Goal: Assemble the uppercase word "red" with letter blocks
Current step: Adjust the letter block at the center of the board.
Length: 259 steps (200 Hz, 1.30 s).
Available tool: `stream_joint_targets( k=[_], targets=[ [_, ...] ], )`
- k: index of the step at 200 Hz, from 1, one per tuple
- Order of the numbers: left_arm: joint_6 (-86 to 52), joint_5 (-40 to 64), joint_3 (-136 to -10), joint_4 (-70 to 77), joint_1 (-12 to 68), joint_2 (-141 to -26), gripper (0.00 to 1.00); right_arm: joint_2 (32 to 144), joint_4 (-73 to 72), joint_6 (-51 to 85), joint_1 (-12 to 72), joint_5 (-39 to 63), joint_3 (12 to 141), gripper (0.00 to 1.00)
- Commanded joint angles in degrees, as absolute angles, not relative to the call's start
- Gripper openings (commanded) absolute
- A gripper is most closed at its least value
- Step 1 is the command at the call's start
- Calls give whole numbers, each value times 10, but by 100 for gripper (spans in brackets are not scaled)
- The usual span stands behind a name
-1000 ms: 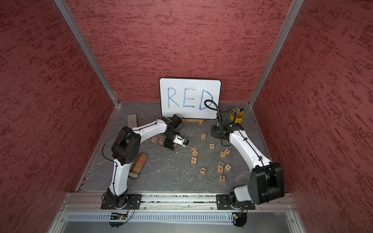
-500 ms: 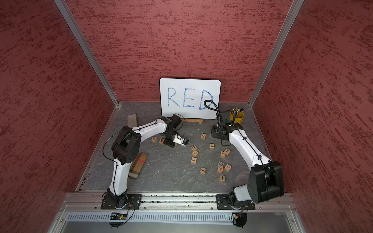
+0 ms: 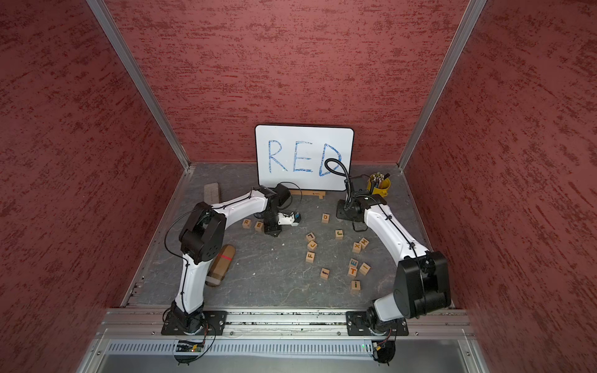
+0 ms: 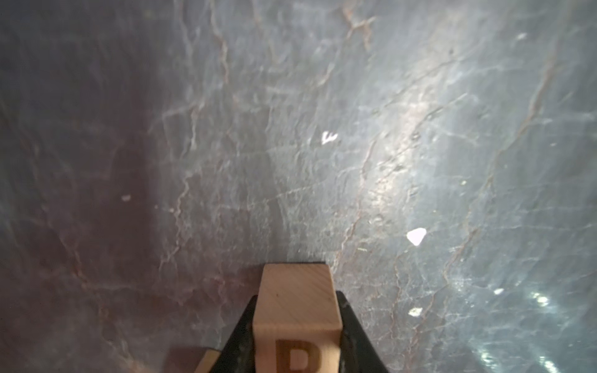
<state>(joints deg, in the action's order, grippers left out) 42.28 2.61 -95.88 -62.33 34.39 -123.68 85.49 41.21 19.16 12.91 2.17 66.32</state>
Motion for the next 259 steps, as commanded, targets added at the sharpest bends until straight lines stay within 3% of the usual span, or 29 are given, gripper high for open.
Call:
stream_joint_targets(
  k=[1,22,81,138,178,205,259],
  targets=[
    [277,45,-985,-682,324,-1267,27,865,393,178,125,37,682,45],
    [250,57,-986,-683,318,-1269,49,869,391,174,125,38,685,45],
    [295,18,-976,-616,347,-1228,70,852,391,178,125,34,681,45],
    [396,-15,-1002,-588,388,-1193,77,836,400,187,125,30,675,45],
    [650,71,-1002,-651,363,-1151,80,812,405,193,125,26,673,45],
    [821,53,-955,-638,328,-1137,80,806,402,204,125,29,666,45],
    [945,69,-932,-603,292,-1156,79,794,405,222,125,21,657,45]
  ],
)
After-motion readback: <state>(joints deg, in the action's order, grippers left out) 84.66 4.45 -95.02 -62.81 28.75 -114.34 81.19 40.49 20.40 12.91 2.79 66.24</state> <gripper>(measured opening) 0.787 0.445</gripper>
